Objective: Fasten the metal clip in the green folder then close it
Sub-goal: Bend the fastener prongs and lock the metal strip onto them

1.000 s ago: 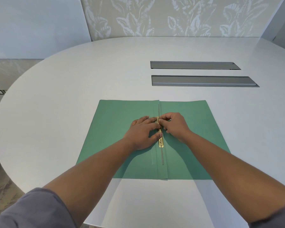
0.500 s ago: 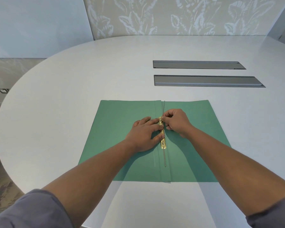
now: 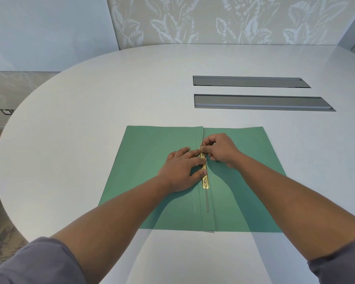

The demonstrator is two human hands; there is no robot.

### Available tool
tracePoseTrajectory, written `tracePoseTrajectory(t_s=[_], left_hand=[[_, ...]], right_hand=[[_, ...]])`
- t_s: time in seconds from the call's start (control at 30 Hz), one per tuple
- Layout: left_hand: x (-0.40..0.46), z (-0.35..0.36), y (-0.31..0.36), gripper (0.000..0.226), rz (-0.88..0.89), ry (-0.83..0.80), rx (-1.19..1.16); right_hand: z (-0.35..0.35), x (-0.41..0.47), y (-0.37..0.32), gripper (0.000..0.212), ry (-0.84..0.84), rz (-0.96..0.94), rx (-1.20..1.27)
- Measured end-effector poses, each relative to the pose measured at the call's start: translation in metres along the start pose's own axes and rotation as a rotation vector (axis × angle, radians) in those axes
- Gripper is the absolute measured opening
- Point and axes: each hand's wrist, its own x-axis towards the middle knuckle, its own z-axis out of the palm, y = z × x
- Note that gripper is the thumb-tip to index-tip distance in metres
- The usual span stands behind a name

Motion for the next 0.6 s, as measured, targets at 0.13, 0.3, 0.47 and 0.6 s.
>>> tracePoseTrajectory(t_s=[0.13, 0.3, 0.47, 0.6], left_hand=[[0.000, -0.001, 0.000, 0.047, 0.018, 0.026, 0.014], [0.001, -0.001, 0.000, 0.049, 0.019, 0.030, 0.014], [0.000, -0.001, 0.001, 0.049, 0.021, 0.038, 0.012], [-0.001, -0.001, 0.002, 0.049, 0.024, 0.045, 0.015]], right_hand=[[0.001, 0.004, -0.002, 0.002, -0.007, 0.011, -0.025], [0.000, 0.009, -0.003, 0.005, -0.004, 0.089, 0.039], [0.003, 0.014, -0.006, 0.007, 0.036, 0.160, 0.137], [0.004, 0.015, -0.005, 0.011, 0.051, 0.166, 0.147]])
